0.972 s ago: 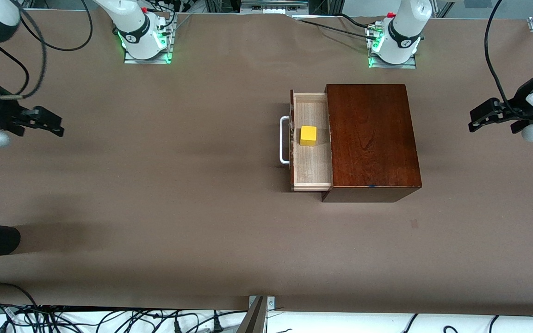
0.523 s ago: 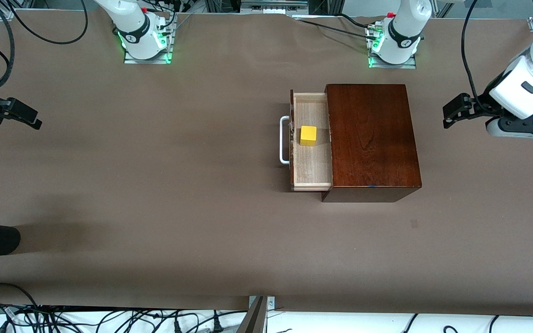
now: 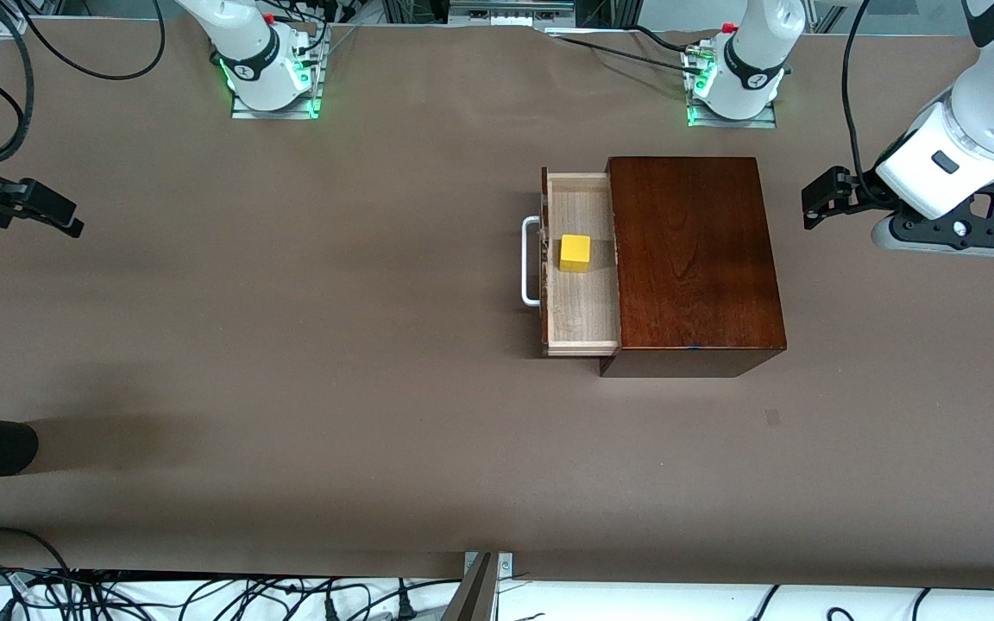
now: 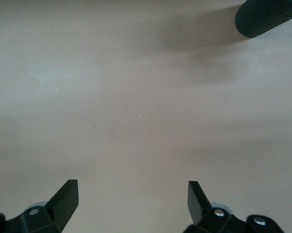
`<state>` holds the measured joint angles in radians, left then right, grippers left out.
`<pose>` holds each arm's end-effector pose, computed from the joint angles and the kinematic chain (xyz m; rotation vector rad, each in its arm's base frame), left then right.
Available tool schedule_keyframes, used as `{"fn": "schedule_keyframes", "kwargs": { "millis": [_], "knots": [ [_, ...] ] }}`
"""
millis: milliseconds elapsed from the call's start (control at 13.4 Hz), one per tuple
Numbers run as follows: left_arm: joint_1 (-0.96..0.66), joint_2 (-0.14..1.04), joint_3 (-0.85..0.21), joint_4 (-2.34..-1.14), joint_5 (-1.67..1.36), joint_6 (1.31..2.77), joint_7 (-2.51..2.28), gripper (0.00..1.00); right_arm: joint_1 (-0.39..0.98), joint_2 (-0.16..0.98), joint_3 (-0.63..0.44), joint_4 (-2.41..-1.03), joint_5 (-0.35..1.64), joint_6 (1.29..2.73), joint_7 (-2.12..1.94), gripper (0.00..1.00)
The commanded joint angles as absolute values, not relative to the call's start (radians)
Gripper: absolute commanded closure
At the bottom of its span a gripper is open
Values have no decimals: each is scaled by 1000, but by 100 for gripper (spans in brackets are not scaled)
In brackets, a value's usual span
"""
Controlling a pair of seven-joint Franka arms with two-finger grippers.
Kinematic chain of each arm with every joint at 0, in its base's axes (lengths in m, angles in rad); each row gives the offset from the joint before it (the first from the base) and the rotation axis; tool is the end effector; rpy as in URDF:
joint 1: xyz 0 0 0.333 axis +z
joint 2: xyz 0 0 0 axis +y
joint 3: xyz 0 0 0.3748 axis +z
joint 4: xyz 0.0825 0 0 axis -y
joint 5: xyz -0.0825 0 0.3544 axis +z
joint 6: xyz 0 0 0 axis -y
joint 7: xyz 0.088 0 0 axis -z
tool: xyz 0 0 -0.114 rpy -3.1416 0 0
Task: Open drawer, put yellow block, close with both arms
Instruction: 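Move the left gripper to the drawer front beside the handle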
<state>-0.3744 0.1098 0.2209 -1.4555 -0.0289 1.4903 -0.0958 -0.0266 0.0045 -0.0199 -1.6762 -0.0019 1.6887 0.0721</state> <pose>0.5470 -0.0969 0.6620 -3.1340 0.0931 0.1135 0.5338 -0.0250 0.6373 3.1342 -0.1857 0.0126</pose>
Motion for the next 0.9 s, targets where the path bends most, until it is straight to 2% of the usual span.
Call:
{"fn": "schedule_keyframes", "kwargs": {
  "millis": [0, 224, 598, 822],
  "knots": [
    [-376, 121, 186, -1430, -51, 1470, -150, 0, 1, -8, -18, -1690, 14, 1684, 90, 0],
    [-399, 129, 123, -1420, -49, 1468, -296, 0, 9, -23, -29, -1681, 15, 1661, 86, 0],
    [-348, 192, -151, -1431, -40, 1529, -699, 0, 15, -18, -37, -1640, 15, 1634, 83, 0],
    [-351, 276, -250, -1433, -49, 1630, -941, 0, 14, -12, -37, -1640, 15, 1634, 86, 0]
  ]
}}
